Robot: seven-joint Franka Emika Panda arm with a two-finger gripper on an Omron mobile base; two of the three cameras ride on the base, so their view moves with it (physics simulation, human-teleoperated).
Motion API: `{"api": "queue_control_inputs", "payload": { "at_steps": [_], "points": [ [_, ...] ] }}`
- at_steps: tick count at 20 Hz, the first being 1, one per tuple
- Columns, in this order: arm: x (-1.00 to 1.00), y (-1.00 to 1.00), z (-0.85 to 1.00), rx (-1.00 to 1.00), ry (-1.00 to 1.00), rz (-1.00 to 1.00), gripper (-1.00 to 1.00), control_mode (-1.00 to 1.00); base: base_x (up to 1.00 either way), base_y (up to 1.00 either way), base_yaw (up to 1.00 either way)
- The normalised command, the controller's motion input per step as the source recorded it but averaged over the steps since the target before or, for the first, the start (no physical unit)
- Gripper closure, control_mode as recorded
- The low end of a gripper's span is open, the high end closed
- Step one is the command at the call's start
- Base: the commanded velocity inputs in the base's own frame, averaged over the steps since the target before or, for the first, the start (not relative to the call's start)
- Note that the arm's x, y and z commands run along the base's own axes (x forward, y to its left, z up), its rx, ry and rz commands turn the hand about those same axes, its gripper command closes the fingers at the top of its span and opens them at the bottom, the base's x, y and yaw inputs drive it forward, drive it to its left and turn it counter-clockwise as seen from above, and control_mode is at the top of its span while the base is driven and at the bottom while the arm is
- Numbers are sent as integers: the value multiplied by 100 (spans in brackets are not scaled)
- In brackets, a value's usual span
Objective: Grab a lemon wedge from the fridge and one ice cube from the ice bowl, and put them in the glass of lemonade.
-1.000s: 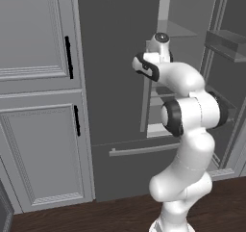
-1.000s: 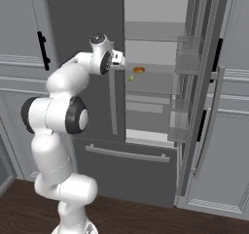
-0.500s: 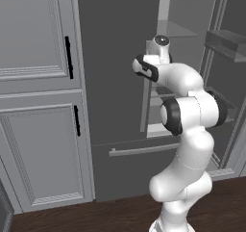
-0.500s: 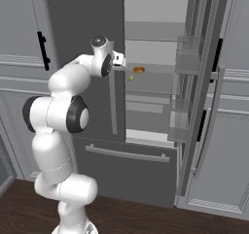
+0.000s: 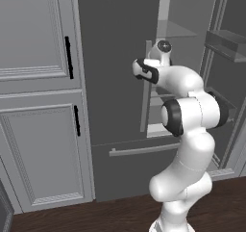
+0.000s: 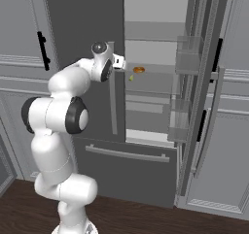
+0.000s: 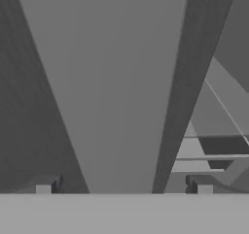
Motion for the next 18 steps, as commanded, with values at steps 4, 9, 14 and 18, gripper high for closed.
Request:
{"api": "queue_control_inputs", "payload": {
  "at_steps": [4,9,14,18],
  "points": [
    [0,3,-13,2,-2,0,-100,-100,0,0,0],
    [0,14,-15,0,0,0,100,-100,0,0,0],
    [0,13,-7,0,0,0,100,-100,0,0,0],
    [3,8,-3,0,0,0,100,-100,0,0,0]
  ]
}}
